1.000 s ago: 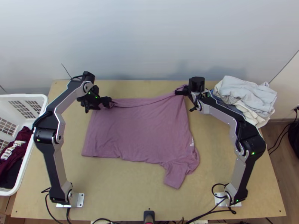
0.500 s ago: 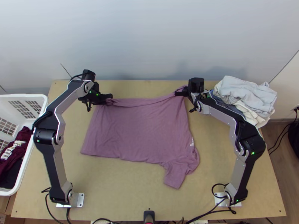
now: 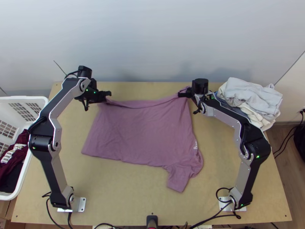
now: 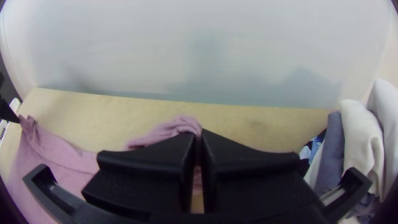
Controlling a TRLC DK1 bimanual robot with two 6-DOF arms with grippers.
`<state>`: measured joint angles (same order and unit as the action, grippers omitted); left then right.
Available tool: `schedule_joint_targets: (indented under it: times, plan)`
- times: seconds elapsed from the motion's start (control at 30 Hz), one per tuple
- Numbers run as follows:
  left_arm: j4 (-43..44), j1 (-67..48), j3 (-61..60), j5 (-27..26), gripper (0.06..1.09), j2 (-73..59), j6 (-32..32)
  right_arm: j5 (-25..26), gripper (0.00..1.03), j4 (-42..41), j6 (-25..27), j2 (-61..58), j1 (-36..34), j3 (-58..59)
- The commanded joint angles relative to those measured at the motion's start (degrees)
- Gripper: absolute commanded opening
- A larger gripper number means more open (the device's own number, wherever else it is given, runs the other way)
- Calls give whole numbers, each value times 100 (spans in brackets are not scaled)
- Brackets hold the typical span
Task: Fold the t-shirt
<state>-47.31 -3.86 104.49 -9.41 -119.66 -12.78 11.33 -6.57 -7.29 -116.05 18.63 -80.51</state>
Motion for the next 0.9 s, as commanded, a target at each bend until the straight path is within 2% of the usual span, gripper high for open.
schedule_joint_targets:
  times: [0.0, 0.27, 0.33, 0.4, 0.47, 0.57, 0.67, 0.87]
  plan:
    - [-252, -1, 107, -26, 70, -181, 82, 9, 3, -2, -18, 12, 18, -17]
    - [-455, -124, 335, -26, 71, -445, 65, 9, 3, -2, -9, 65, -53, 27]
    - [-472, -133, 397, -26, 68, -497, 38, 9, 3, -2, -9, 74, -53, 44]
    - [-472, -133, 459, -26, 59, -515, 12, 9, 3, -2, -9, 91, -62, 62]
    - [-402, -106, 502, -17, 42, -515, -58, 9, 3, -2, -9, 91, -70, 71]
    - [-332, -80, 582, -17, 32, -515, -85, 9, 3, -11, -9, 91, -88, 71]
    - [-173, -71, 634, 71, 9, -515, -85, 9, 3, -46, -1, 74, -79, 35]
    - [-33, 8, 1109, 378, 10, -717, -164, 97, 3, -90, 122, -181, -88, -351]
